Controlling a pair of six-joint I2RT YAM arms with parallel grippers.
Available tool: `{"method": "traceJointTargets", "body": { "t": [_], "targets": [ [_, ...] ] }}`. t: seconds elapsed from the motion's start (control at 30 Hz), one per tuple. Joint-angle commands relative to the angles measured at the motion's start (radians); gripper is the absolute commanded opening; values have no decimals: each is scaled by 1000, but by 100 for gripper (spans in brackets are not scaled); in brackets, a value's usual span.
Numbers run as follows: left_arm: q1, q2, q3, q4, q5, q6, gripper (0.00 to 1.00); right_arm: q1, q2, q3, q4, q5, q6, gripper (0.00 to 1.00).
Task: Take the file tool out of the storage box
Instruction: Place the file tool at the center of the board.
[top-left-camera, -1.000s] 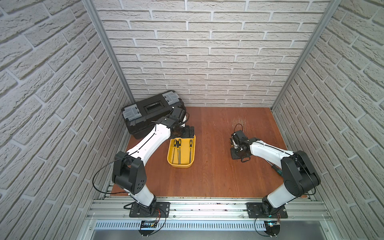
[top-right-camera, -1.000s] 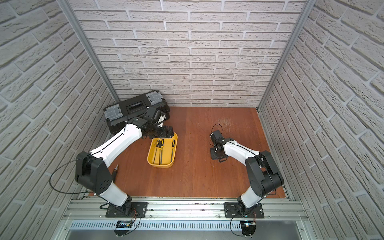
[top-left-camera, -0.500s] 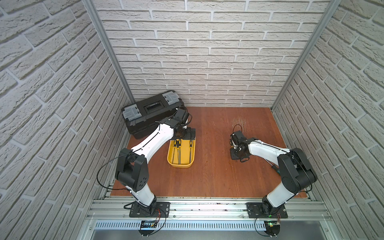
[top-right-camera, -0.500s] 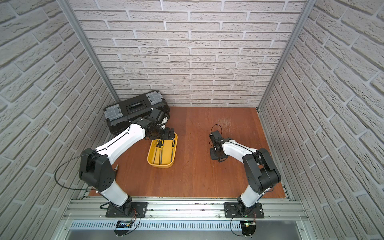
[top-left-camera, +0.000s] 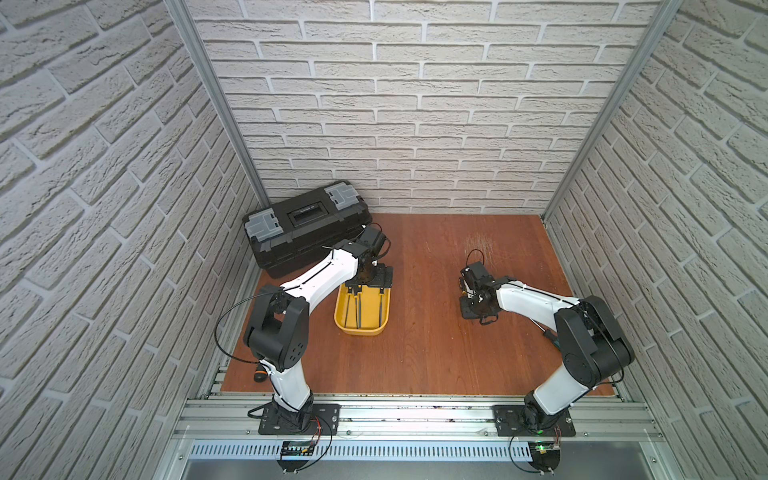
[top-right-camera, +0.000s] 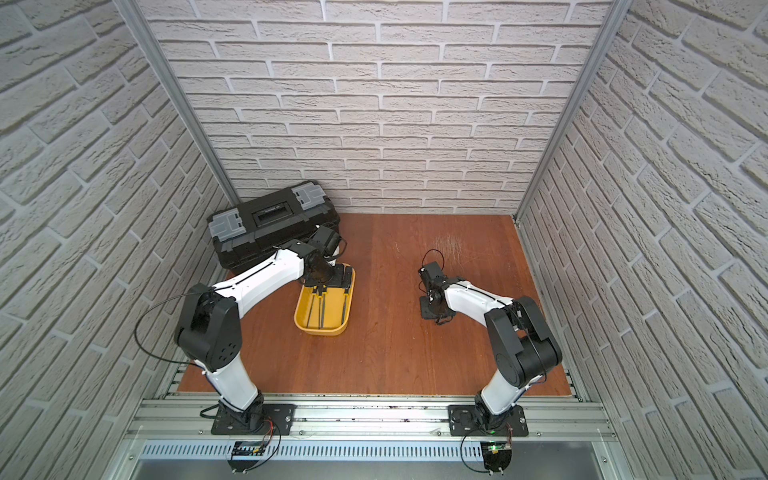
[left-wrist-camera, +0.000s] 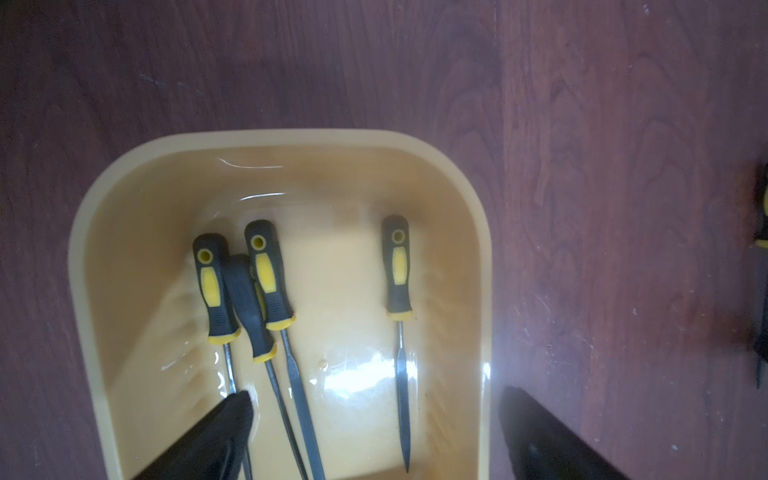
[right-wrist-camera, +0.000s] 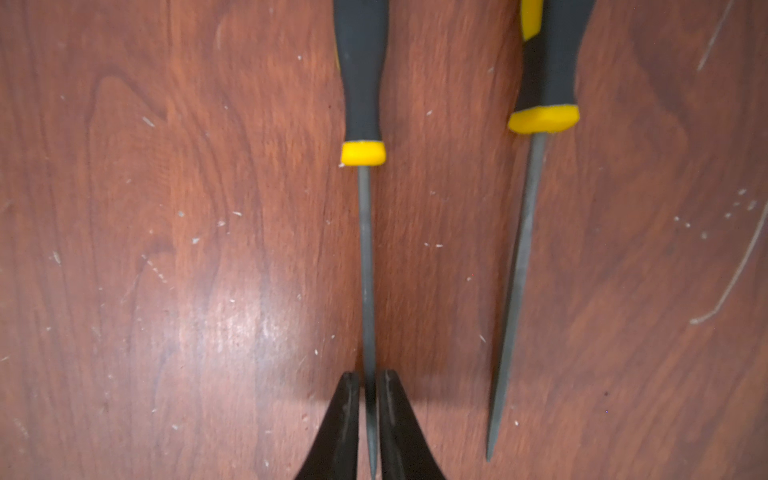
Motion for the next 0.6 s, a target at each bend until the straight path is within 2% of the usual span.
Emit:
{"method": "traceJointTargets", "body": {
  "t": [0.0,0.17,0.4,0.57],
  "targets": [
    [-7,19,-13,23,-26,-7,98,-6,7,-20,19,2,13,19],
    [-7,42,-14,35,-34,-9,95,-6,-4,-27,19,-2,14,32],
    [-7,79,-1,39,-52,-6,90,-5,-109,-34,16,-42,-7,63],
    [-7,108,2,57,-53,-13,86,-5,-217,-22,-33,-53,-28,69]
  ]
}}
